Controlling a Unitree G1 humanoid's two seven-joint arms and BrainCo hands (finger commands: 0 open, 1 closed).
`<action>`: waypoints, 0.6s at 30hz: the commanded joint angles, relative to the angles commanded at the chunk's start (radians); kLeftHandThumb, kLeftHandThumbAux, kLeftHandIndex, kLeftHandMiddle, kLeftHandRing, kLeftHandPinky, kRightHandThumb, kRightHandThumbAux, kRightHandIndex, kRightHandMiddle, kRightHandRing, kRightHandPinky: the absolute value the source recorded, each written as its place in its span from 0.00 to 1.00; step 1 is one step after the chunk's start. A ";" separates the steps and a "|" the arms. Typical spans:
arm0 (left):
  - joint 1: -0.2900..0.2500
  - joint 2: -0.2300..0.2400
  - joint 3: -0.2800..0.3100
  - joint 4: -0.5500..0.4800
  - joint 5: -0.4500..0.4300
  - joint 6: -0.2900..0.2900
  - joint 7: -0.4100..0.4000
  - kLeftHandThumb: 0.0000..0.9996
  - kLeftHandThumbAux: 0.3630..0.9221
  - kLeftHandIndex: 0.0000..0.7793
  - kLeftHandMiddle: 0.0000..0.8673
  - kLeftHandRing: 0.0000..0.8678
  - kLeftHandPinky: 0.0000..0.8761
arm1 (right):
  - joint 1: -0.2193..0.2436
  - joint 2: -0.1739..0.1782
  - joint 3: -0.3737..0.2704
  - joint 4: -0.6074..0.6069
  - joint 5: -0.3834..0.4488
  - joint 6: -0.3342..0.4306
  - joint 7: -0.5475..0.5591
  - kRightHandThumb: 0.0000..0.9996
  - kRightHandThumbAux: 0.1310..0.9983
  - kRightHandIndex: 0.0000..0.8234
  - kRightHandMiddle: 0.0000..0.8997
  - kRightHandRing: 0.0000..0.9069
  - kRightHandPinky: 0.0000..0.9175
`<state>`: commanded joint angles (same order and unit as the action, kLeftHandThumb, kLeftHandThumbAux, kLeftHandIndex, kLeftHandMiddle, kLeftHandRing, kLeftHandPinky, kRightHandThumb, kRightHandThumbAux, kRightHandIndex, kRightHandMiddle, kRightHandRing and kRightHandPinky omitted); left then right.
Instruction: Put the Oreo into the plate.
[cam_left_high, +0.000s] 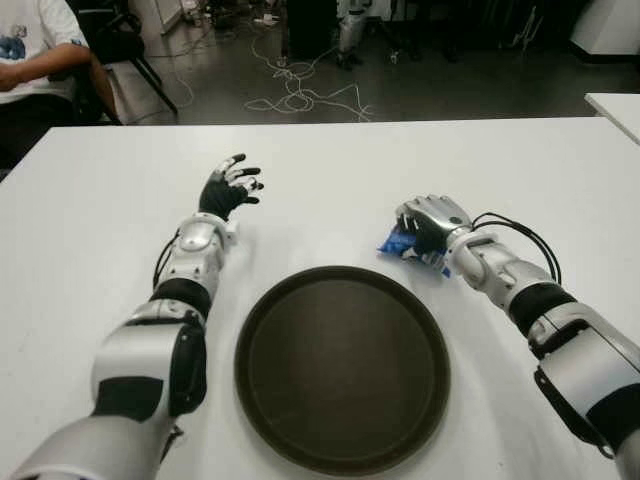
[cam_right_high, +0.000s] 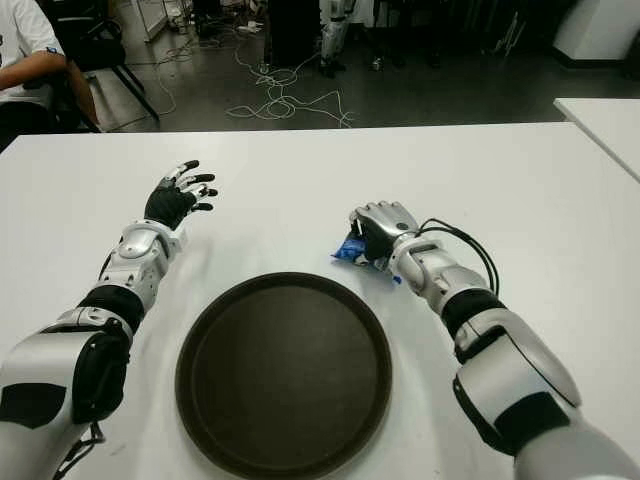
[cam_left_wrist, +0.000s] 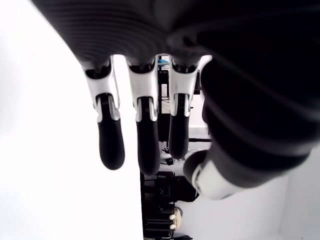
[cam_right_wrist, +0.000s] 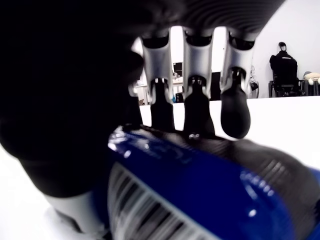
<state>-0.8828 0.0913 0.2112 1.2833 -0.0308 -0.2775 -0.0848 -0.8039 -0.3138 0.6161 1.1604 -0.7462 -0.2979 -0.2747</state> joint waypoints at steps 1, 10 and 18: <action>0.000 0.000 0.001 0.000 -0.001 0.000 0.000 0.25 0.85 0.20 0.34 0.40 0.50 | 0.001 0.001 -0.004 -0.003 0.003 0.005 -0.002 0.03 0.85 0.62 0.74 0.76 0.75; -0.001 0.000 0.003 -0.001 -0.003 0.005 -0.001 0.26 0.80 0.19 0.34 0.42 0.52 | 0.016 0.008 -0.044 -0.018 0.026 0.031 -0.037 0.00 0.80 0.58 0.71 0.75 0.75; 0.000 0.000 0.006 0.000 -0.005 0.004 0.001 0.26 0.84 0.20 0.35 0.42 0.51 | 0.024 0.008 -0.062 -0.022 0.024 0.020 -0.079 0.00 0.82 0.62 0.72 0.76 0.76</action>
<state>-0.8833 0.0916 0.2168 1.2832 -0.0357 -0.2736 -0.0837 -0.7797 -0.3059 0.5541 1.1381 -0.7226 -0.2782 -0.3535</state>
